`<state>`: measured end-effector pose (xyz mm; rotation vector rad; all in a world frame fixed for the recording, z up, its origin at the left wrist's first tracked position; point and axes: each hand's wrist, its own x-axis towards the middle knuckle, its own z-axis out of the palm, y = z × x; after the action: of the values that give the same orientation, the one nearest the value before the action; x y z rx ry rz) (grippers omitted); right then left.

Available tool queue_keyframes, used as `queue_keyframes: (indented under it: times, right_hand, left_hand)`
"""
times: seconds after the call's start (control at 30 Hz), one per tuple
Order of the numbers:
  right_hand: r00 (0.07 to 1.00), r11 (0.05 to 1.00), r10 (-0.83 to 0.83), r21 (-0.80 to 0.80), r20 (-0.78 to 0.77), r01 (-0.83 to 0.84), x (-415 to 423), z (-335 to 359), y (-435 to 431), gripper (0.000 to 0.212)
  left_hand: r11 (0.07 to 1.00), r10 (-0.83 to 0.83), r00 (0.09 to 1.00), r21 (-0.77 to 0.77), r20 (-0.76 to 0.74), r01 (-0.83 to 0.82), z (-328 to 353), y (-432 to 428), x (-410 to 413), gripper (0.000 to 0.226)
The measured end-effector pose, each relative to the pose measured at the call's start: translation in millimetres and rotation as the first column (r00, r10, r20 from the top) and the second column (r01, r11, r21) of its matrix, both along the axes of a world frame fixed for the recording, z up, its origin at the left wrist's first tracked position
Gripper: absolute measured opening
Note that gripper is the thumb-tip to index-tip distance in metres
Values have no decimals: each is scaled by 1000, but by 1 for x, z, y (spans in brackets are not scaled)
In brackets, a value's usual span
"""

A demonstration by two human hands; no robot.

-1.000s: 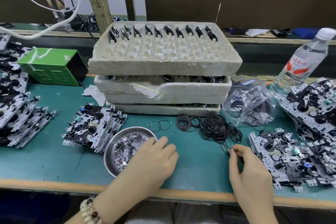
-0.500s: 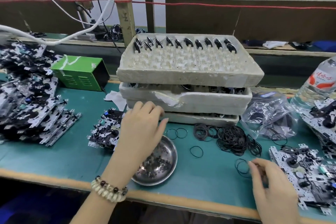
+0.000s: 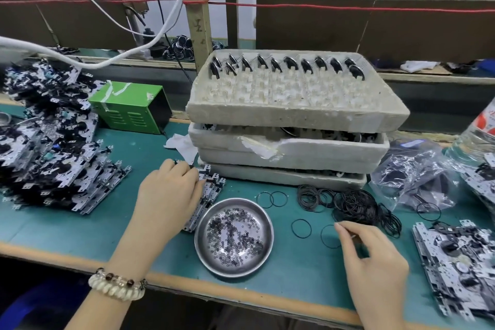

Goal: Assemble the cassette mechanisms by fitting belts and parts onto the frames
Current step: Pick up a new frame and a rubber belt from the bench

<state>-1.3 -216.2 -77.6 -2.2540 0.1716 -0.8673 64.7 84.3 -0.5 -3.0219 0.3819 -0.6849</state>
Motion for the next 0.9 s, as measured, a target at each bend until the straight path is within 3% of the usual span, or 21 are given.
queue_keyframes:
  times: [0.1,0.17,0.23,0.3,0.43,0.53,0.67,0.77,0.9]
  right_hand:
    - [988,990,144,-2,-48,-144,-1,1,2,4]
    - [953,950,281,-107,-114,-293,-1,-1,7,6]
    - [942,908,296,-259,-161,-330,3,-4,11,8]
    - [946,900,260,-306,-194,-310,12,-5,14,8]
    - [939,949,213,-171,-270,-265,24,-5,15,5]
    - [977,974,157,-140,-142,-177,22,-4,13,7]
    - [995,995,94,22,-34,-93,13,4,6,7]
    - [998,993,43,110,-42,-38,2,11,-3,4]
    - [988,999,-42,-7,-148,41,-9,9,-21,6]
  left_hand:
    - [998,-43,999,49,30,42,4,6,2,37]
    - [998,-23,997,52,69,20,9,13,3,34]
    - [999,33,996,-11,86,-32,15,23,6,34]
    - [983,119,990,-150,77,-107,18,36,11,32]
    - [918,159,987,-364,-27,-158,27,57,17,24]
    - [891,115,993,-443,11,-98,28,64,16,33]
    - [859,38,994,-511,106,21,36,52,10,45]
    - [845,-12,991,-528,133,81,42,23,-2,40]
    - [745,-179,984,-650,21,149,38,-36,-28,29]
